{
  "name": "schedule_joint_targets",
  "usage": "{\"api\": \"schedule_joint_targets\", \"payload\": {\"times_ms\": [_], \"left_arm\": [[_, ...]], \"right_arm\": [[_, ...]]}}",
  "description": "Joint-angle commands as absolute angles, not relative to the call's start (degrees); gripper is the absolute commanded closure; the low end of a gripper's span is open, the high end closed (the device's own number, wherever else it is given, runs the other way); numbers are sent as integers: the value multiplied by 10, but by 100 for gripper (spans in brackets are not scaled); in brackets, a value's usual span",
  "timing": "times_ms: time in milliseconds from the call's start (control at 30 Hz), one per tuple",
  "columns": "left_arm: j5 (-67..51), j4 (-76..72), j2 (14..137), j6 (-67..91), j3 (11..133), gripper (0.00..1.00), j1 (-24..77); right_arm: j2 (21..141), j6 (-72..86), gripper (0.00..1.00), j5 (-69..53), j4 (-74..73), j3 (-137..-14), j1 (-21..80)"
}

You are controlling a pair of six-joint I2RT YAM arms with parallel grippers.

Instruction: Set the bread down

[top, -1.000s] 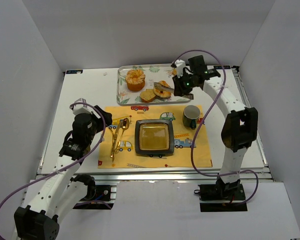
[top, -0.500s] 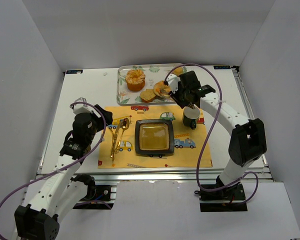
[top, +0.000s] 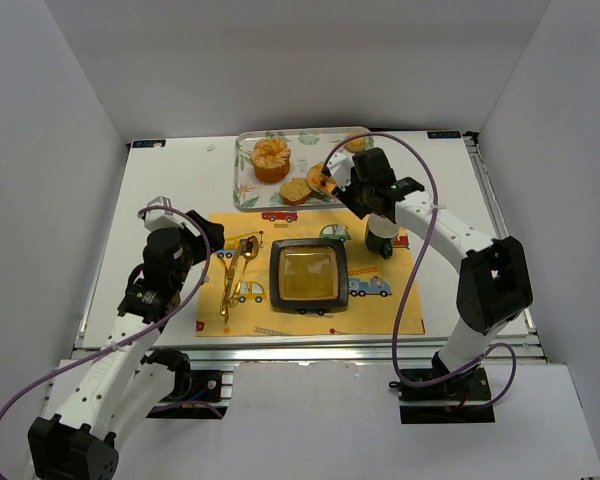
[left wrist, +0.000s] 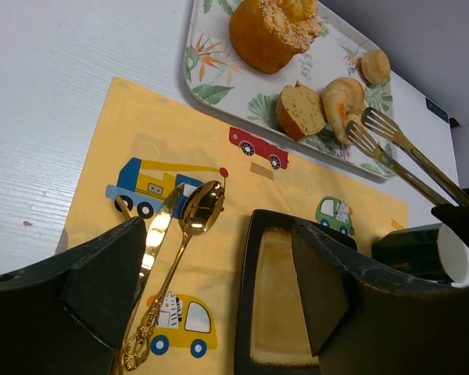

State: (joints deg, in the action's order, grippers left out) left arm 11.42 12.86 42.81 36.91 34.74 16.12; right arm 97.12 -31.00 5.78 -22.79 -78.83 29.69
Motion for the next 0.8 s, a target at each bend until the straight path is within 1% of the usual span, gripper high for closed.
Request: {"api": "schedule_joint_targets", "payload": {"times_ms": [0,767], "left_arm": [[121,131,417,366,341,16,161],[123,139,417,362,348,16,161]], "right_arm": [[958,-322,55,67,-189,-774,301],[990,-334,54,80,-148,-754,311]]}}
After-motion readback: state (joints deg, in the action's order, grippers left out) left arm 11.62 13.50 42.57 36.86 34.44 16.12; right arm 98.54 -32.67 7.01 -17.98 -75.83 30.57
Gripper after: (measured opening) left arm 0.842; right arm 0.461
